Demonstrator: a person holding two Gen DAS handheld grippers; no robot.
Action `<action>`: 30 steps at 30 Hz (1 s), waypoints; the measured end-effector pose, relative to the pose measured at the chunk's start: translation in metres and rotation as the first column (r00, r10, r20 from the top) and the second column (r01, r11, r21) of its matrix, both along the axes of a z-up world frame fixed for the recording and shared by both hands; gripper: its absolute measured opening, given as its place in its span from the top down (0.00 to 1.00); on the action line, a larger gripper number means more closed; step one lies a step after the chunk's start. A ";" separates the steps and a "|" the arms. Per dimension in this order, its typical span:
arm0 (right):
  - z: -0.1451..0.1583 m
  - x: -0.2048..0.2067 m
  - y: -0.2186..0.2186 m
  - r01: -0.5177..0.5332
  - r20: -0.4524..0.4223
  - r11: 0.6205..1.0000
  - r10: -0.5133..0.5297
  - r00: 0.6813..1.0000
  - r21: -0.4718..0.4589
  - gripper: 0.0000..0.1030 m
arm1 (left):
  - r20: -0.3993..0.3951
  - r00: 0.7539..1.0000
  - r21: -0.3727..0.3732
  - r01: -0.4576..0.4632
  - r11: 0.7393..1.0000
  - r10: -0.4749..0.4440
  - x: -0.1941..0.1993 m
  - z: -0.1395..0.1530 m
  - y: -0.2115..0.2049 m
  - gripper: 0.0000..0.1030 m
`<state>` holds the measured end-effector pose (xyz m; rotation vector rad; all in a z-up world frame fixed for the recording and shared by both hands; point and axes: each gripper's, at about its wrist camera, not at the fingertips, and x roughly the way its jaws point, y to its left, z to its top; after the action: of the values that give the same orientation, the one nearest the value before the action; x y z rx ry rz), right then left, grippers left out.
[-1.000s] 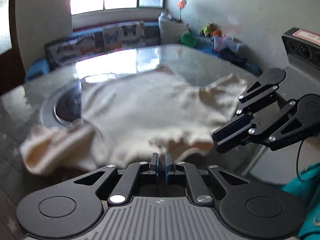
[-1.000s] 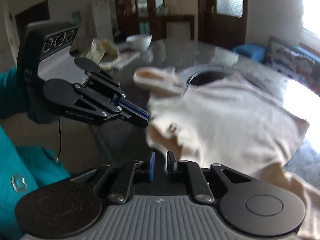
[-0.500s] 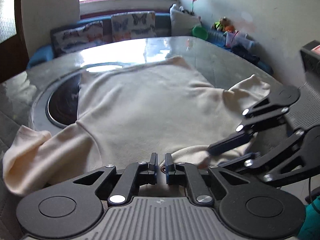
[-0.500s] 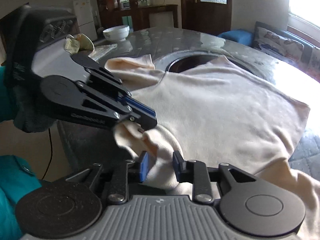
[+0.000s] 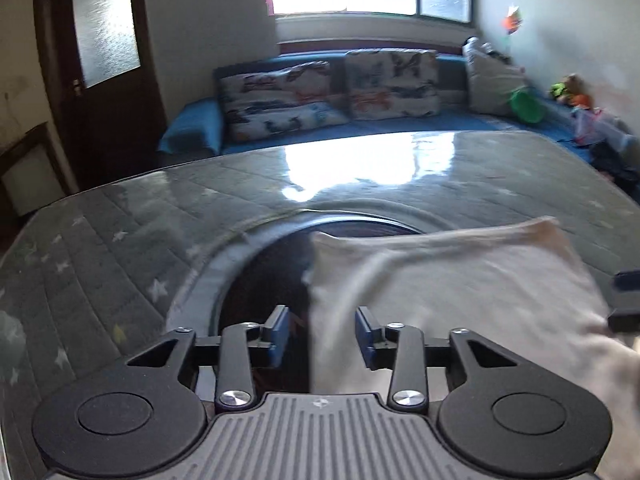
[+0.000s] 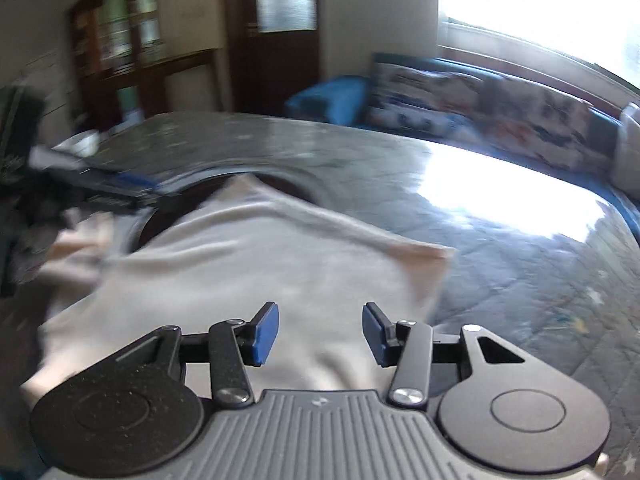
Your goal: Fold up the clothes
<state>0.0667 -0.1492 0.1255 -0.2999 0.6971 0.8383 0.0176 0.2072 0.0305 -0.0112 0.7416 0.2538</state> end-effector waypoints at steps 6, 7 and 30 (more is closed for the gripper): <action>-0.019 0.064 0.004 0.153 -0.033 0.988 -0.153 0.988 -0.026 0.54 | -0.031 0.998 -0.030 -0.054 0.998 0.053 0.040 -0.019 0.020 0.59; -0.022 0.074 0.005 0.174 -0.041 0.984 -0.175 0.984 -0.028 0.54 | -0.032 0.998 -0.043 -0.062 0.997 0.060 0.045 -0.022 0.023 0.59; -0.036 0.108 0.027 0.182 -0.086 0.981 -0.187 0.979 -0.068 0.72 | -0.007 1.000 -0.145 0.003 0.990 -0.004 0.059 -0.030 0.028 0.65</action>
<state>0.1744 -0.1223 0.0895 -0.2475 0.8243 0.6577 0.0771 0.2349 0.0009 -0.1466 0.7663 0.1966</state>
